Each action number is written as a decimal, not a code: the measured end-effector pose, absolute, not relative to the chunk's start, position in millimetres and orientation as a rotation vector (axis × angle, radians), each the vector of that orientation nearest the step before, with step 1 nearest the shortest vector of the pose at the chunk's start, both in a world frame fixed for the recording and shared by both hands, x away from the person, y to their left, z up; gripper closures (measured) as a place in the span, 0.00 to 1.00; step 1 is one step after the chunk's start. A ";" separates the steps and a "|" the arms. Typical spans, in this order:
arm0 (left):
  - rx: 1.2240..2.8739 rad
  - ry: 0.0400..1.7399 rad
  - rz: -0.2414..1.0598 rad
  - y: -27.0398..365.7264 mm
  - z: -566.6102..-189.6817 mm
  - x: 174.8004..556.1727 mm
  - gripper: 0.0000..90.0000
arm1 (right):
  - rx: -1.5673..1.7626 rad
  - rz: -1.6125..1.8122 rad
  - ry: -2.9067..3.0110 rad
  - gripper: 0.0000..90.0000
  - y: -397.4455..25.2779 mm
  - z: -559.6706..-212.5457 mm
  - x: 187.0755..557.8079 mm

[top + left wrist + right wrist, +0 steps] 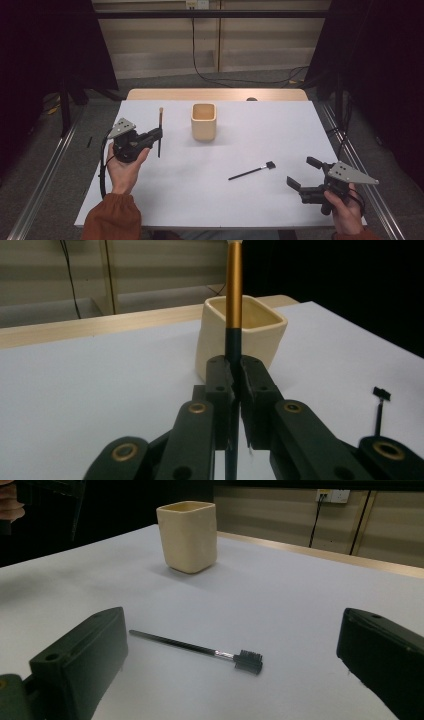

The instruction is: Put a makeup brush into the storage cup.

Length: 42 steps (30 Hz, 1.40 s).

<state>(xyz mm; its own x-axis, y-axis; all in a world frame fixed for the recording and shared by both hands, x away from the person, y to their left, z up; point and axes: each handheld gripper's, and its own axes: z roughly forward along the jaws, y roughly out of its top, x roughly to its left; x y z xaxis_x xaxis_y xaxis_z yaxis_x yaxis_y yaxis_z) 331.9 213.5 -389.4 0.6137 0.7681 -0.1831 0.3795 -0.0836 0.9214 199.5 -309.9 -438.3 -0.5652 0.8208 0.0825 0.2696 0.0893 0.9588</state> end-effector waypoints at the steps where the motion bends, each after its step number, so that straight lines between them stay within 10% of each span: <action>1: 1.687 0.951 0.433 214.3 -388.6 331.8 0.93 | 1.069 1.492 1.889 0.00 -309.9 -438.3 199.5; 42: 1.729 0.788 0.425 167.1 -360.2 336.6 0.93 | 1.064 1.509 1.896 0.00 -311.0 -437.7 199.3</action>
<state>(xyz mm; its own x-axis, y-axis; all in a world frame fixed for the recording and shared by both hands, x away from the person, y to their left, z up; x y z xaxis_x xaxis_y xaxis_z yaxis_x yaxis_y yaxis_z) 336.6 167.1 -360.2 0.7108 0.6945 -0.1116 0.2887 -0.1433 0.9466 199.3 -311.0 -437.7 -0.5760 0.8124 0.0910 0.2706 0.0844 0.9590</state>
